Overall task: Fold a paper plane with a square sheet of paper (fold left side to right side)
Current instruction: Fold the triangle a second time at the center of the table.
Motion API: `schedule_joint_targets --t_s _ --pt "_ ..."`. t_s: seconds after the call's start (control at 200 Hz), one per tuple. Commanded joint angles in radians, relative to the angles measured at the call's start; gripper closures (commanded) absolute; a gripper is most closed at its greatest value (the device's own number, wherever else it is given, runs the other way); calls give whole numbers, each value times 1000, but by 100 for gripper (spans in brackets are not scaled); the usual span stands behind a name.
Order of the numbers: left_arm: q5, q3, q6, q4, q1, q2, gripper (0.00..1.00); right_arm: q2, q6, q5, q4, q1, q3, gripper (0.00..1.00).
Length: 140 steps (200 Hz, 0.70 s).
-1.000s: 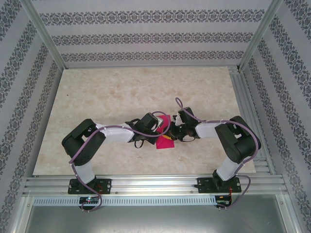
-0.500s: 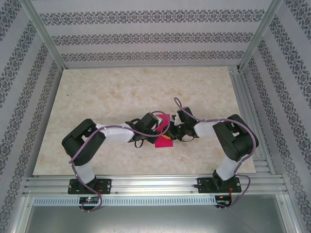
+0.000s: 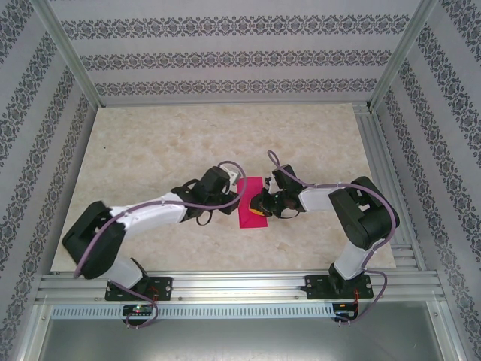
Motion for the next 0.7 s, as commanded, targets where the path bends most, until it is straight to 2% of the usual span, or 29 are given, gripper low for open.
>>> schedule_joint_targets --t_s 0.0,0.115,0.2,0.42,0.694 --pt "81 -60 -64 -5 11 -74 68 36 -12 82 -74 9 -9 84" --pt "235 -136 -160 121 0 -95 69 34 -6 82 -73 9 -8 84" --pt "290 -182 -234 238 -24 -81 71 34 -1 82 -65 9 -11 84" --pt "354 -176 -319 401 -59 8 73 33 1 81 -64 9 -13 84" --pt "372 -129 -321 415 -80 150 74 34 0 80 -69 10 -12 84"
